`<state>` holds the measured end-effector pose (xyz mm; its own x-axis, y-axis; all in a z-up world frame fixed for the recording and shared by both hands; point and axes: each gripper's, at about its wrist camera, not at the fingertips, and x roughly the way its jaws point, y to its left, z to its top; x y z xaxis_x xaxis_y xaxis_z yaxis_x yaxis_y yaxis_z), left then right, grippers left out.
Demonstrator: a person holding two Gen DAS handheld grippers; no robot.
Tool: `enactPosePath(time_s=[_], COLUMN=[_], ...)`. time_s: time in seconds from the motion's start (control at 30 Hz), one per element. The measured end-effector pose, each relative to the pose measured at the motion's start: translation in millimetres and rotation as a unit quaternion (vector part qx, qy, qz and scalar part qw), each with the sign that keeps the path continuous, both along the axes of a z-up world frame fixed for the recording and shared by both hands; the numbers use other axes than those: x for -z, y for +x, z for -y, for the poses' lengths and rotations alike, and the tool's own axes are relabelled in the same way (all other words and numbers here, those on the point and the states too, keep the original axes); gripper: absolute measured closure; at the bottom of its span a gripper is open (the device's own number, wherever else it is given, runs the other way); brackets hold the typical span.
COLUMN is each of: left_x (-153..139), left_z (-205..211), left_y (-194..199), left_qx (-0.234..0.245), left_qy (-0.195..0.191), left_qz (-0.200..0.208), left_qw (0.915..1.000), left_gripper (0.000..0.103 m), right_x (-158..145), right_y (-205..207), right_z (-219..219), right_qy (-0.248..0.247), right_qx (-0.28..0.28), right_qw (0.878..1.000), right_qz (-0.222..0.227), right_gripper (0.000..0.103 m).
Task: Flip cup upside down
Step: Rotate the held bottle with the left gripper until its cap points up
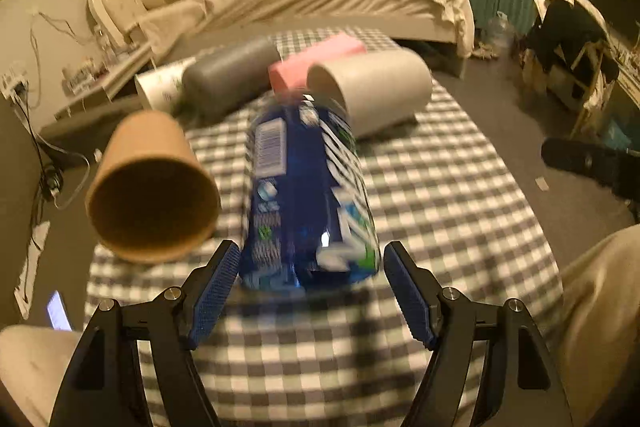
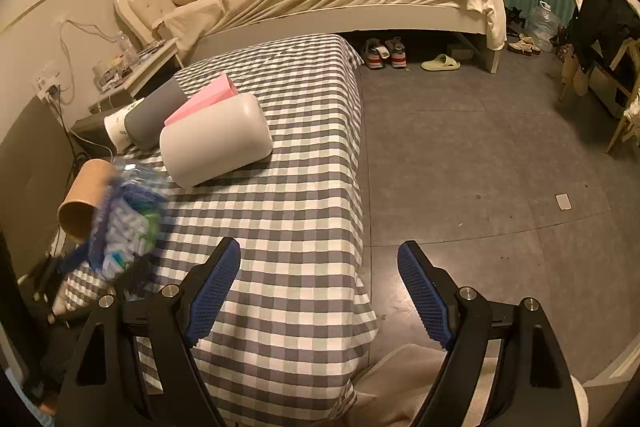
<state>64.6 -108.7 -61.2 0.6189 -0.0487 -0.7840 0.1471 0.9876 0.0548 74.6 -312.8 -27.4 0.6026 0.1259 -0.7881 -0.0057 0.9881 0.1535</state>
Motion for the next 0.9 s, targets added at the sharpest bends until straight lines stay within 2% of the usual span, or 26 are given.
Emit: enactPosePath(time_s=[0.13, 0.3, 0.4, 0.5, 0.6, 0.7, 0.77, 0.83, 0.9], left_x=[-4.7, -29.7, -34.1, -26.5, -17.6, -5.5, -7.1, -13.8, -25.0], left_z=[-3.3, -2.3, 0.6, -1.6, -8.1, -11.1, -13.1, -12.2, -10.0], left_y=[0.0, 11.8, 40.0, 75.6, 101.4, 119.5, 122.1, 118.6, 106.4], left_qx=[-0.005, -0.004, -0.016, -0.037, -0.046, -0.041, -0.043, -0.039, -0.032], left_qy=[-0.026, -0.067, -0.04, -0.028, -0.051, -0.079, -0.085, -0.078, -0.077], left_qz=[-0.013, -0.043, -0.092, -0.151, -0.185, -0.222, -0.224, -0.21, -0.173], left_qw=[0.9996, 0.9968, 0.9948, 0.9874, 0.9803, 0.971, 0.9699, 0.9739, 0.9814], left_gripper=[0.027, 0.025, 0.025, 0.025, 0.025, 0.033, 0.034, 0.035, 0.035], right_x=[-0.1, 1.7, 2.0, 2.0, 2.1, 2.7, 3.3, 4.4, 5.2], right_y=[-1.7, -2.7, -2.1, -1.3, -0.6, 0.8, 1.6, 2.4, 3.4], right_z=[0.8, 3.3, 4.0, 3.2, 2.3, 3.2, 4.6, 6.0, 6.5], right_qy=[-0.001, 0.0, 0.002, 0.002, 0.004, 0.007, 0.011, 0.013, 0.016], right_qx=[0.002, 0.005, 0.004, 0.001, 0.0, 0.001, 0.002, 0.005, 0.006], right_qw=[1.0, 1.0, 1.0, 1.0, 1.0, 1.0, 1.0, 1.0, 1.0], right_qz=[0.001, -0.003, -0.005, -0.006, -0.006, -0.008, -0.01, -0.012, -0.014], right_gripper=[0.022, 0.022, 0.022, 0.022, 0.022, 0.022, 0.022, 0.022, 0.022])
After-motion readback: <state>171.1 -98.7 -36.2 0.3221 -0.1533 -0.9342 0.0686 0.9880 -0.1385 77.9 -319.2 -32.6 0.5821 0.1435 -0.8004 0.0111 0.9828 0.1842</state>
